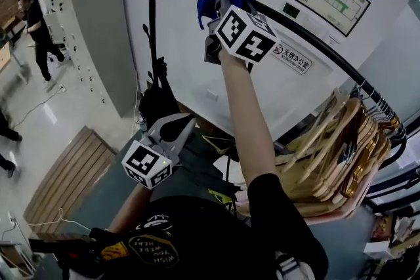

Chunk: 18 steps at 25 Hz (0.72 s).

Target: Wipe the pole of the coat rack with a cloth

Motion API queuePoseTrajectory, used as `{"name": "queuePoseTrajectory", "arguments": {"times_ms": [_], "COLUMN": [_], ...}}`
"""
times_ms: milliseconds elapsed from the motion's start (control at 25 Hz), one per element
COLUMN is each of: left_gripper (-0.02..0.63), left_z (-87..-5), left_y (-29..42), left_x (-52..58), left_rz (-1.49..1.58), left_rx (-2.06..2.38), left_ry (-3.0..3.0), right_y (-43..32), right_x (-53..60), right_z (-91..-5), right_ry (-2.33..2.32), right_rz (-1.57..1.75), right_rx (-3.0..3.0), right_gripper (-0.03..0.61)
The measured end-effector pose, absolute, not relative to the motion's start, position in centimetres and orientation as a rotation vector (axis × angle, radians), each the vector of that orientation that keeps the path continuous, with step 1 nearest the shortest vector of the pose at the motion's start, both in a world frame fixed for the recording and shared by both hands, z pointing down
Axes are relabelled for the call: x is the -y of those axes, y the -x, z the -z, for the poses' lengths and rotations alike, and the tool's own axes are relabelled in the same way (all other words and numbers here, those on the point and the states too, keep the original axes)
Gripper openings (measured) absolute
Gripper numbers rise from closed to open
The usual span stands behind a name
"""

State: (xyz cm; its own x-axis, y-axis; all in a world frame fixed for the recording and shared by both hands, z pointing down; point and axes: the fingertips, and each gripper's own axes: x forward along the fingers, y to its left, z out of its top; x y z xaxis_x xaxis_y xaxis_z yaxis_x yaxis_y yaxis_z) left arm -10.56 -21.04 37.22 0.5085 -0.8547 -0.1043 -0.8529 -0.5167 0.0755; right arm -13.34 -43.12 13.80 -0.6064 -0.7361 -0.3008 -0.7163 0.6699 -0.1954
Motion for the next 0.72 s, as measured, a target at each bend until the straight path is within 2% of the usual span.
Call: {"name": "queuePoseTrajectory", "arguments": {"times_ms": [240, 360, 480, 720], "left_gripper": [0.002, 0.002, 0.002, 0.002], "left_z": [-36.5, -36.3, -36.3, -36.9], "left_y": [14.2, 14.9, 14.4, 10.7], "left_x": [19.1, 18.3, 18.0, 18.7], "left_rz": [0.186, 0.198, 0.202, 0.198], "left_rx": [1.626, 1.646, 1.613, 1.436], "left_ry": [-2.679, -2.657, -2.679, -2.745], "right_y": [24.0, 26.3, 23.8, 10.8], "right_x": [46.3, 46.6, 46.1, 42.6], "right_z": [-13.7, -14.2, -14.3, -15.2], "right_ry": [1.128, 1.097, 1.080, 1.230], "right_rz": [-0.011, 0.028, 0.096, 0.031], "right_rx": [-2.709, -2.750, -2.701, -2.523], "right_gripper": [0.083, 0.083, 0.081, 0.078]}}
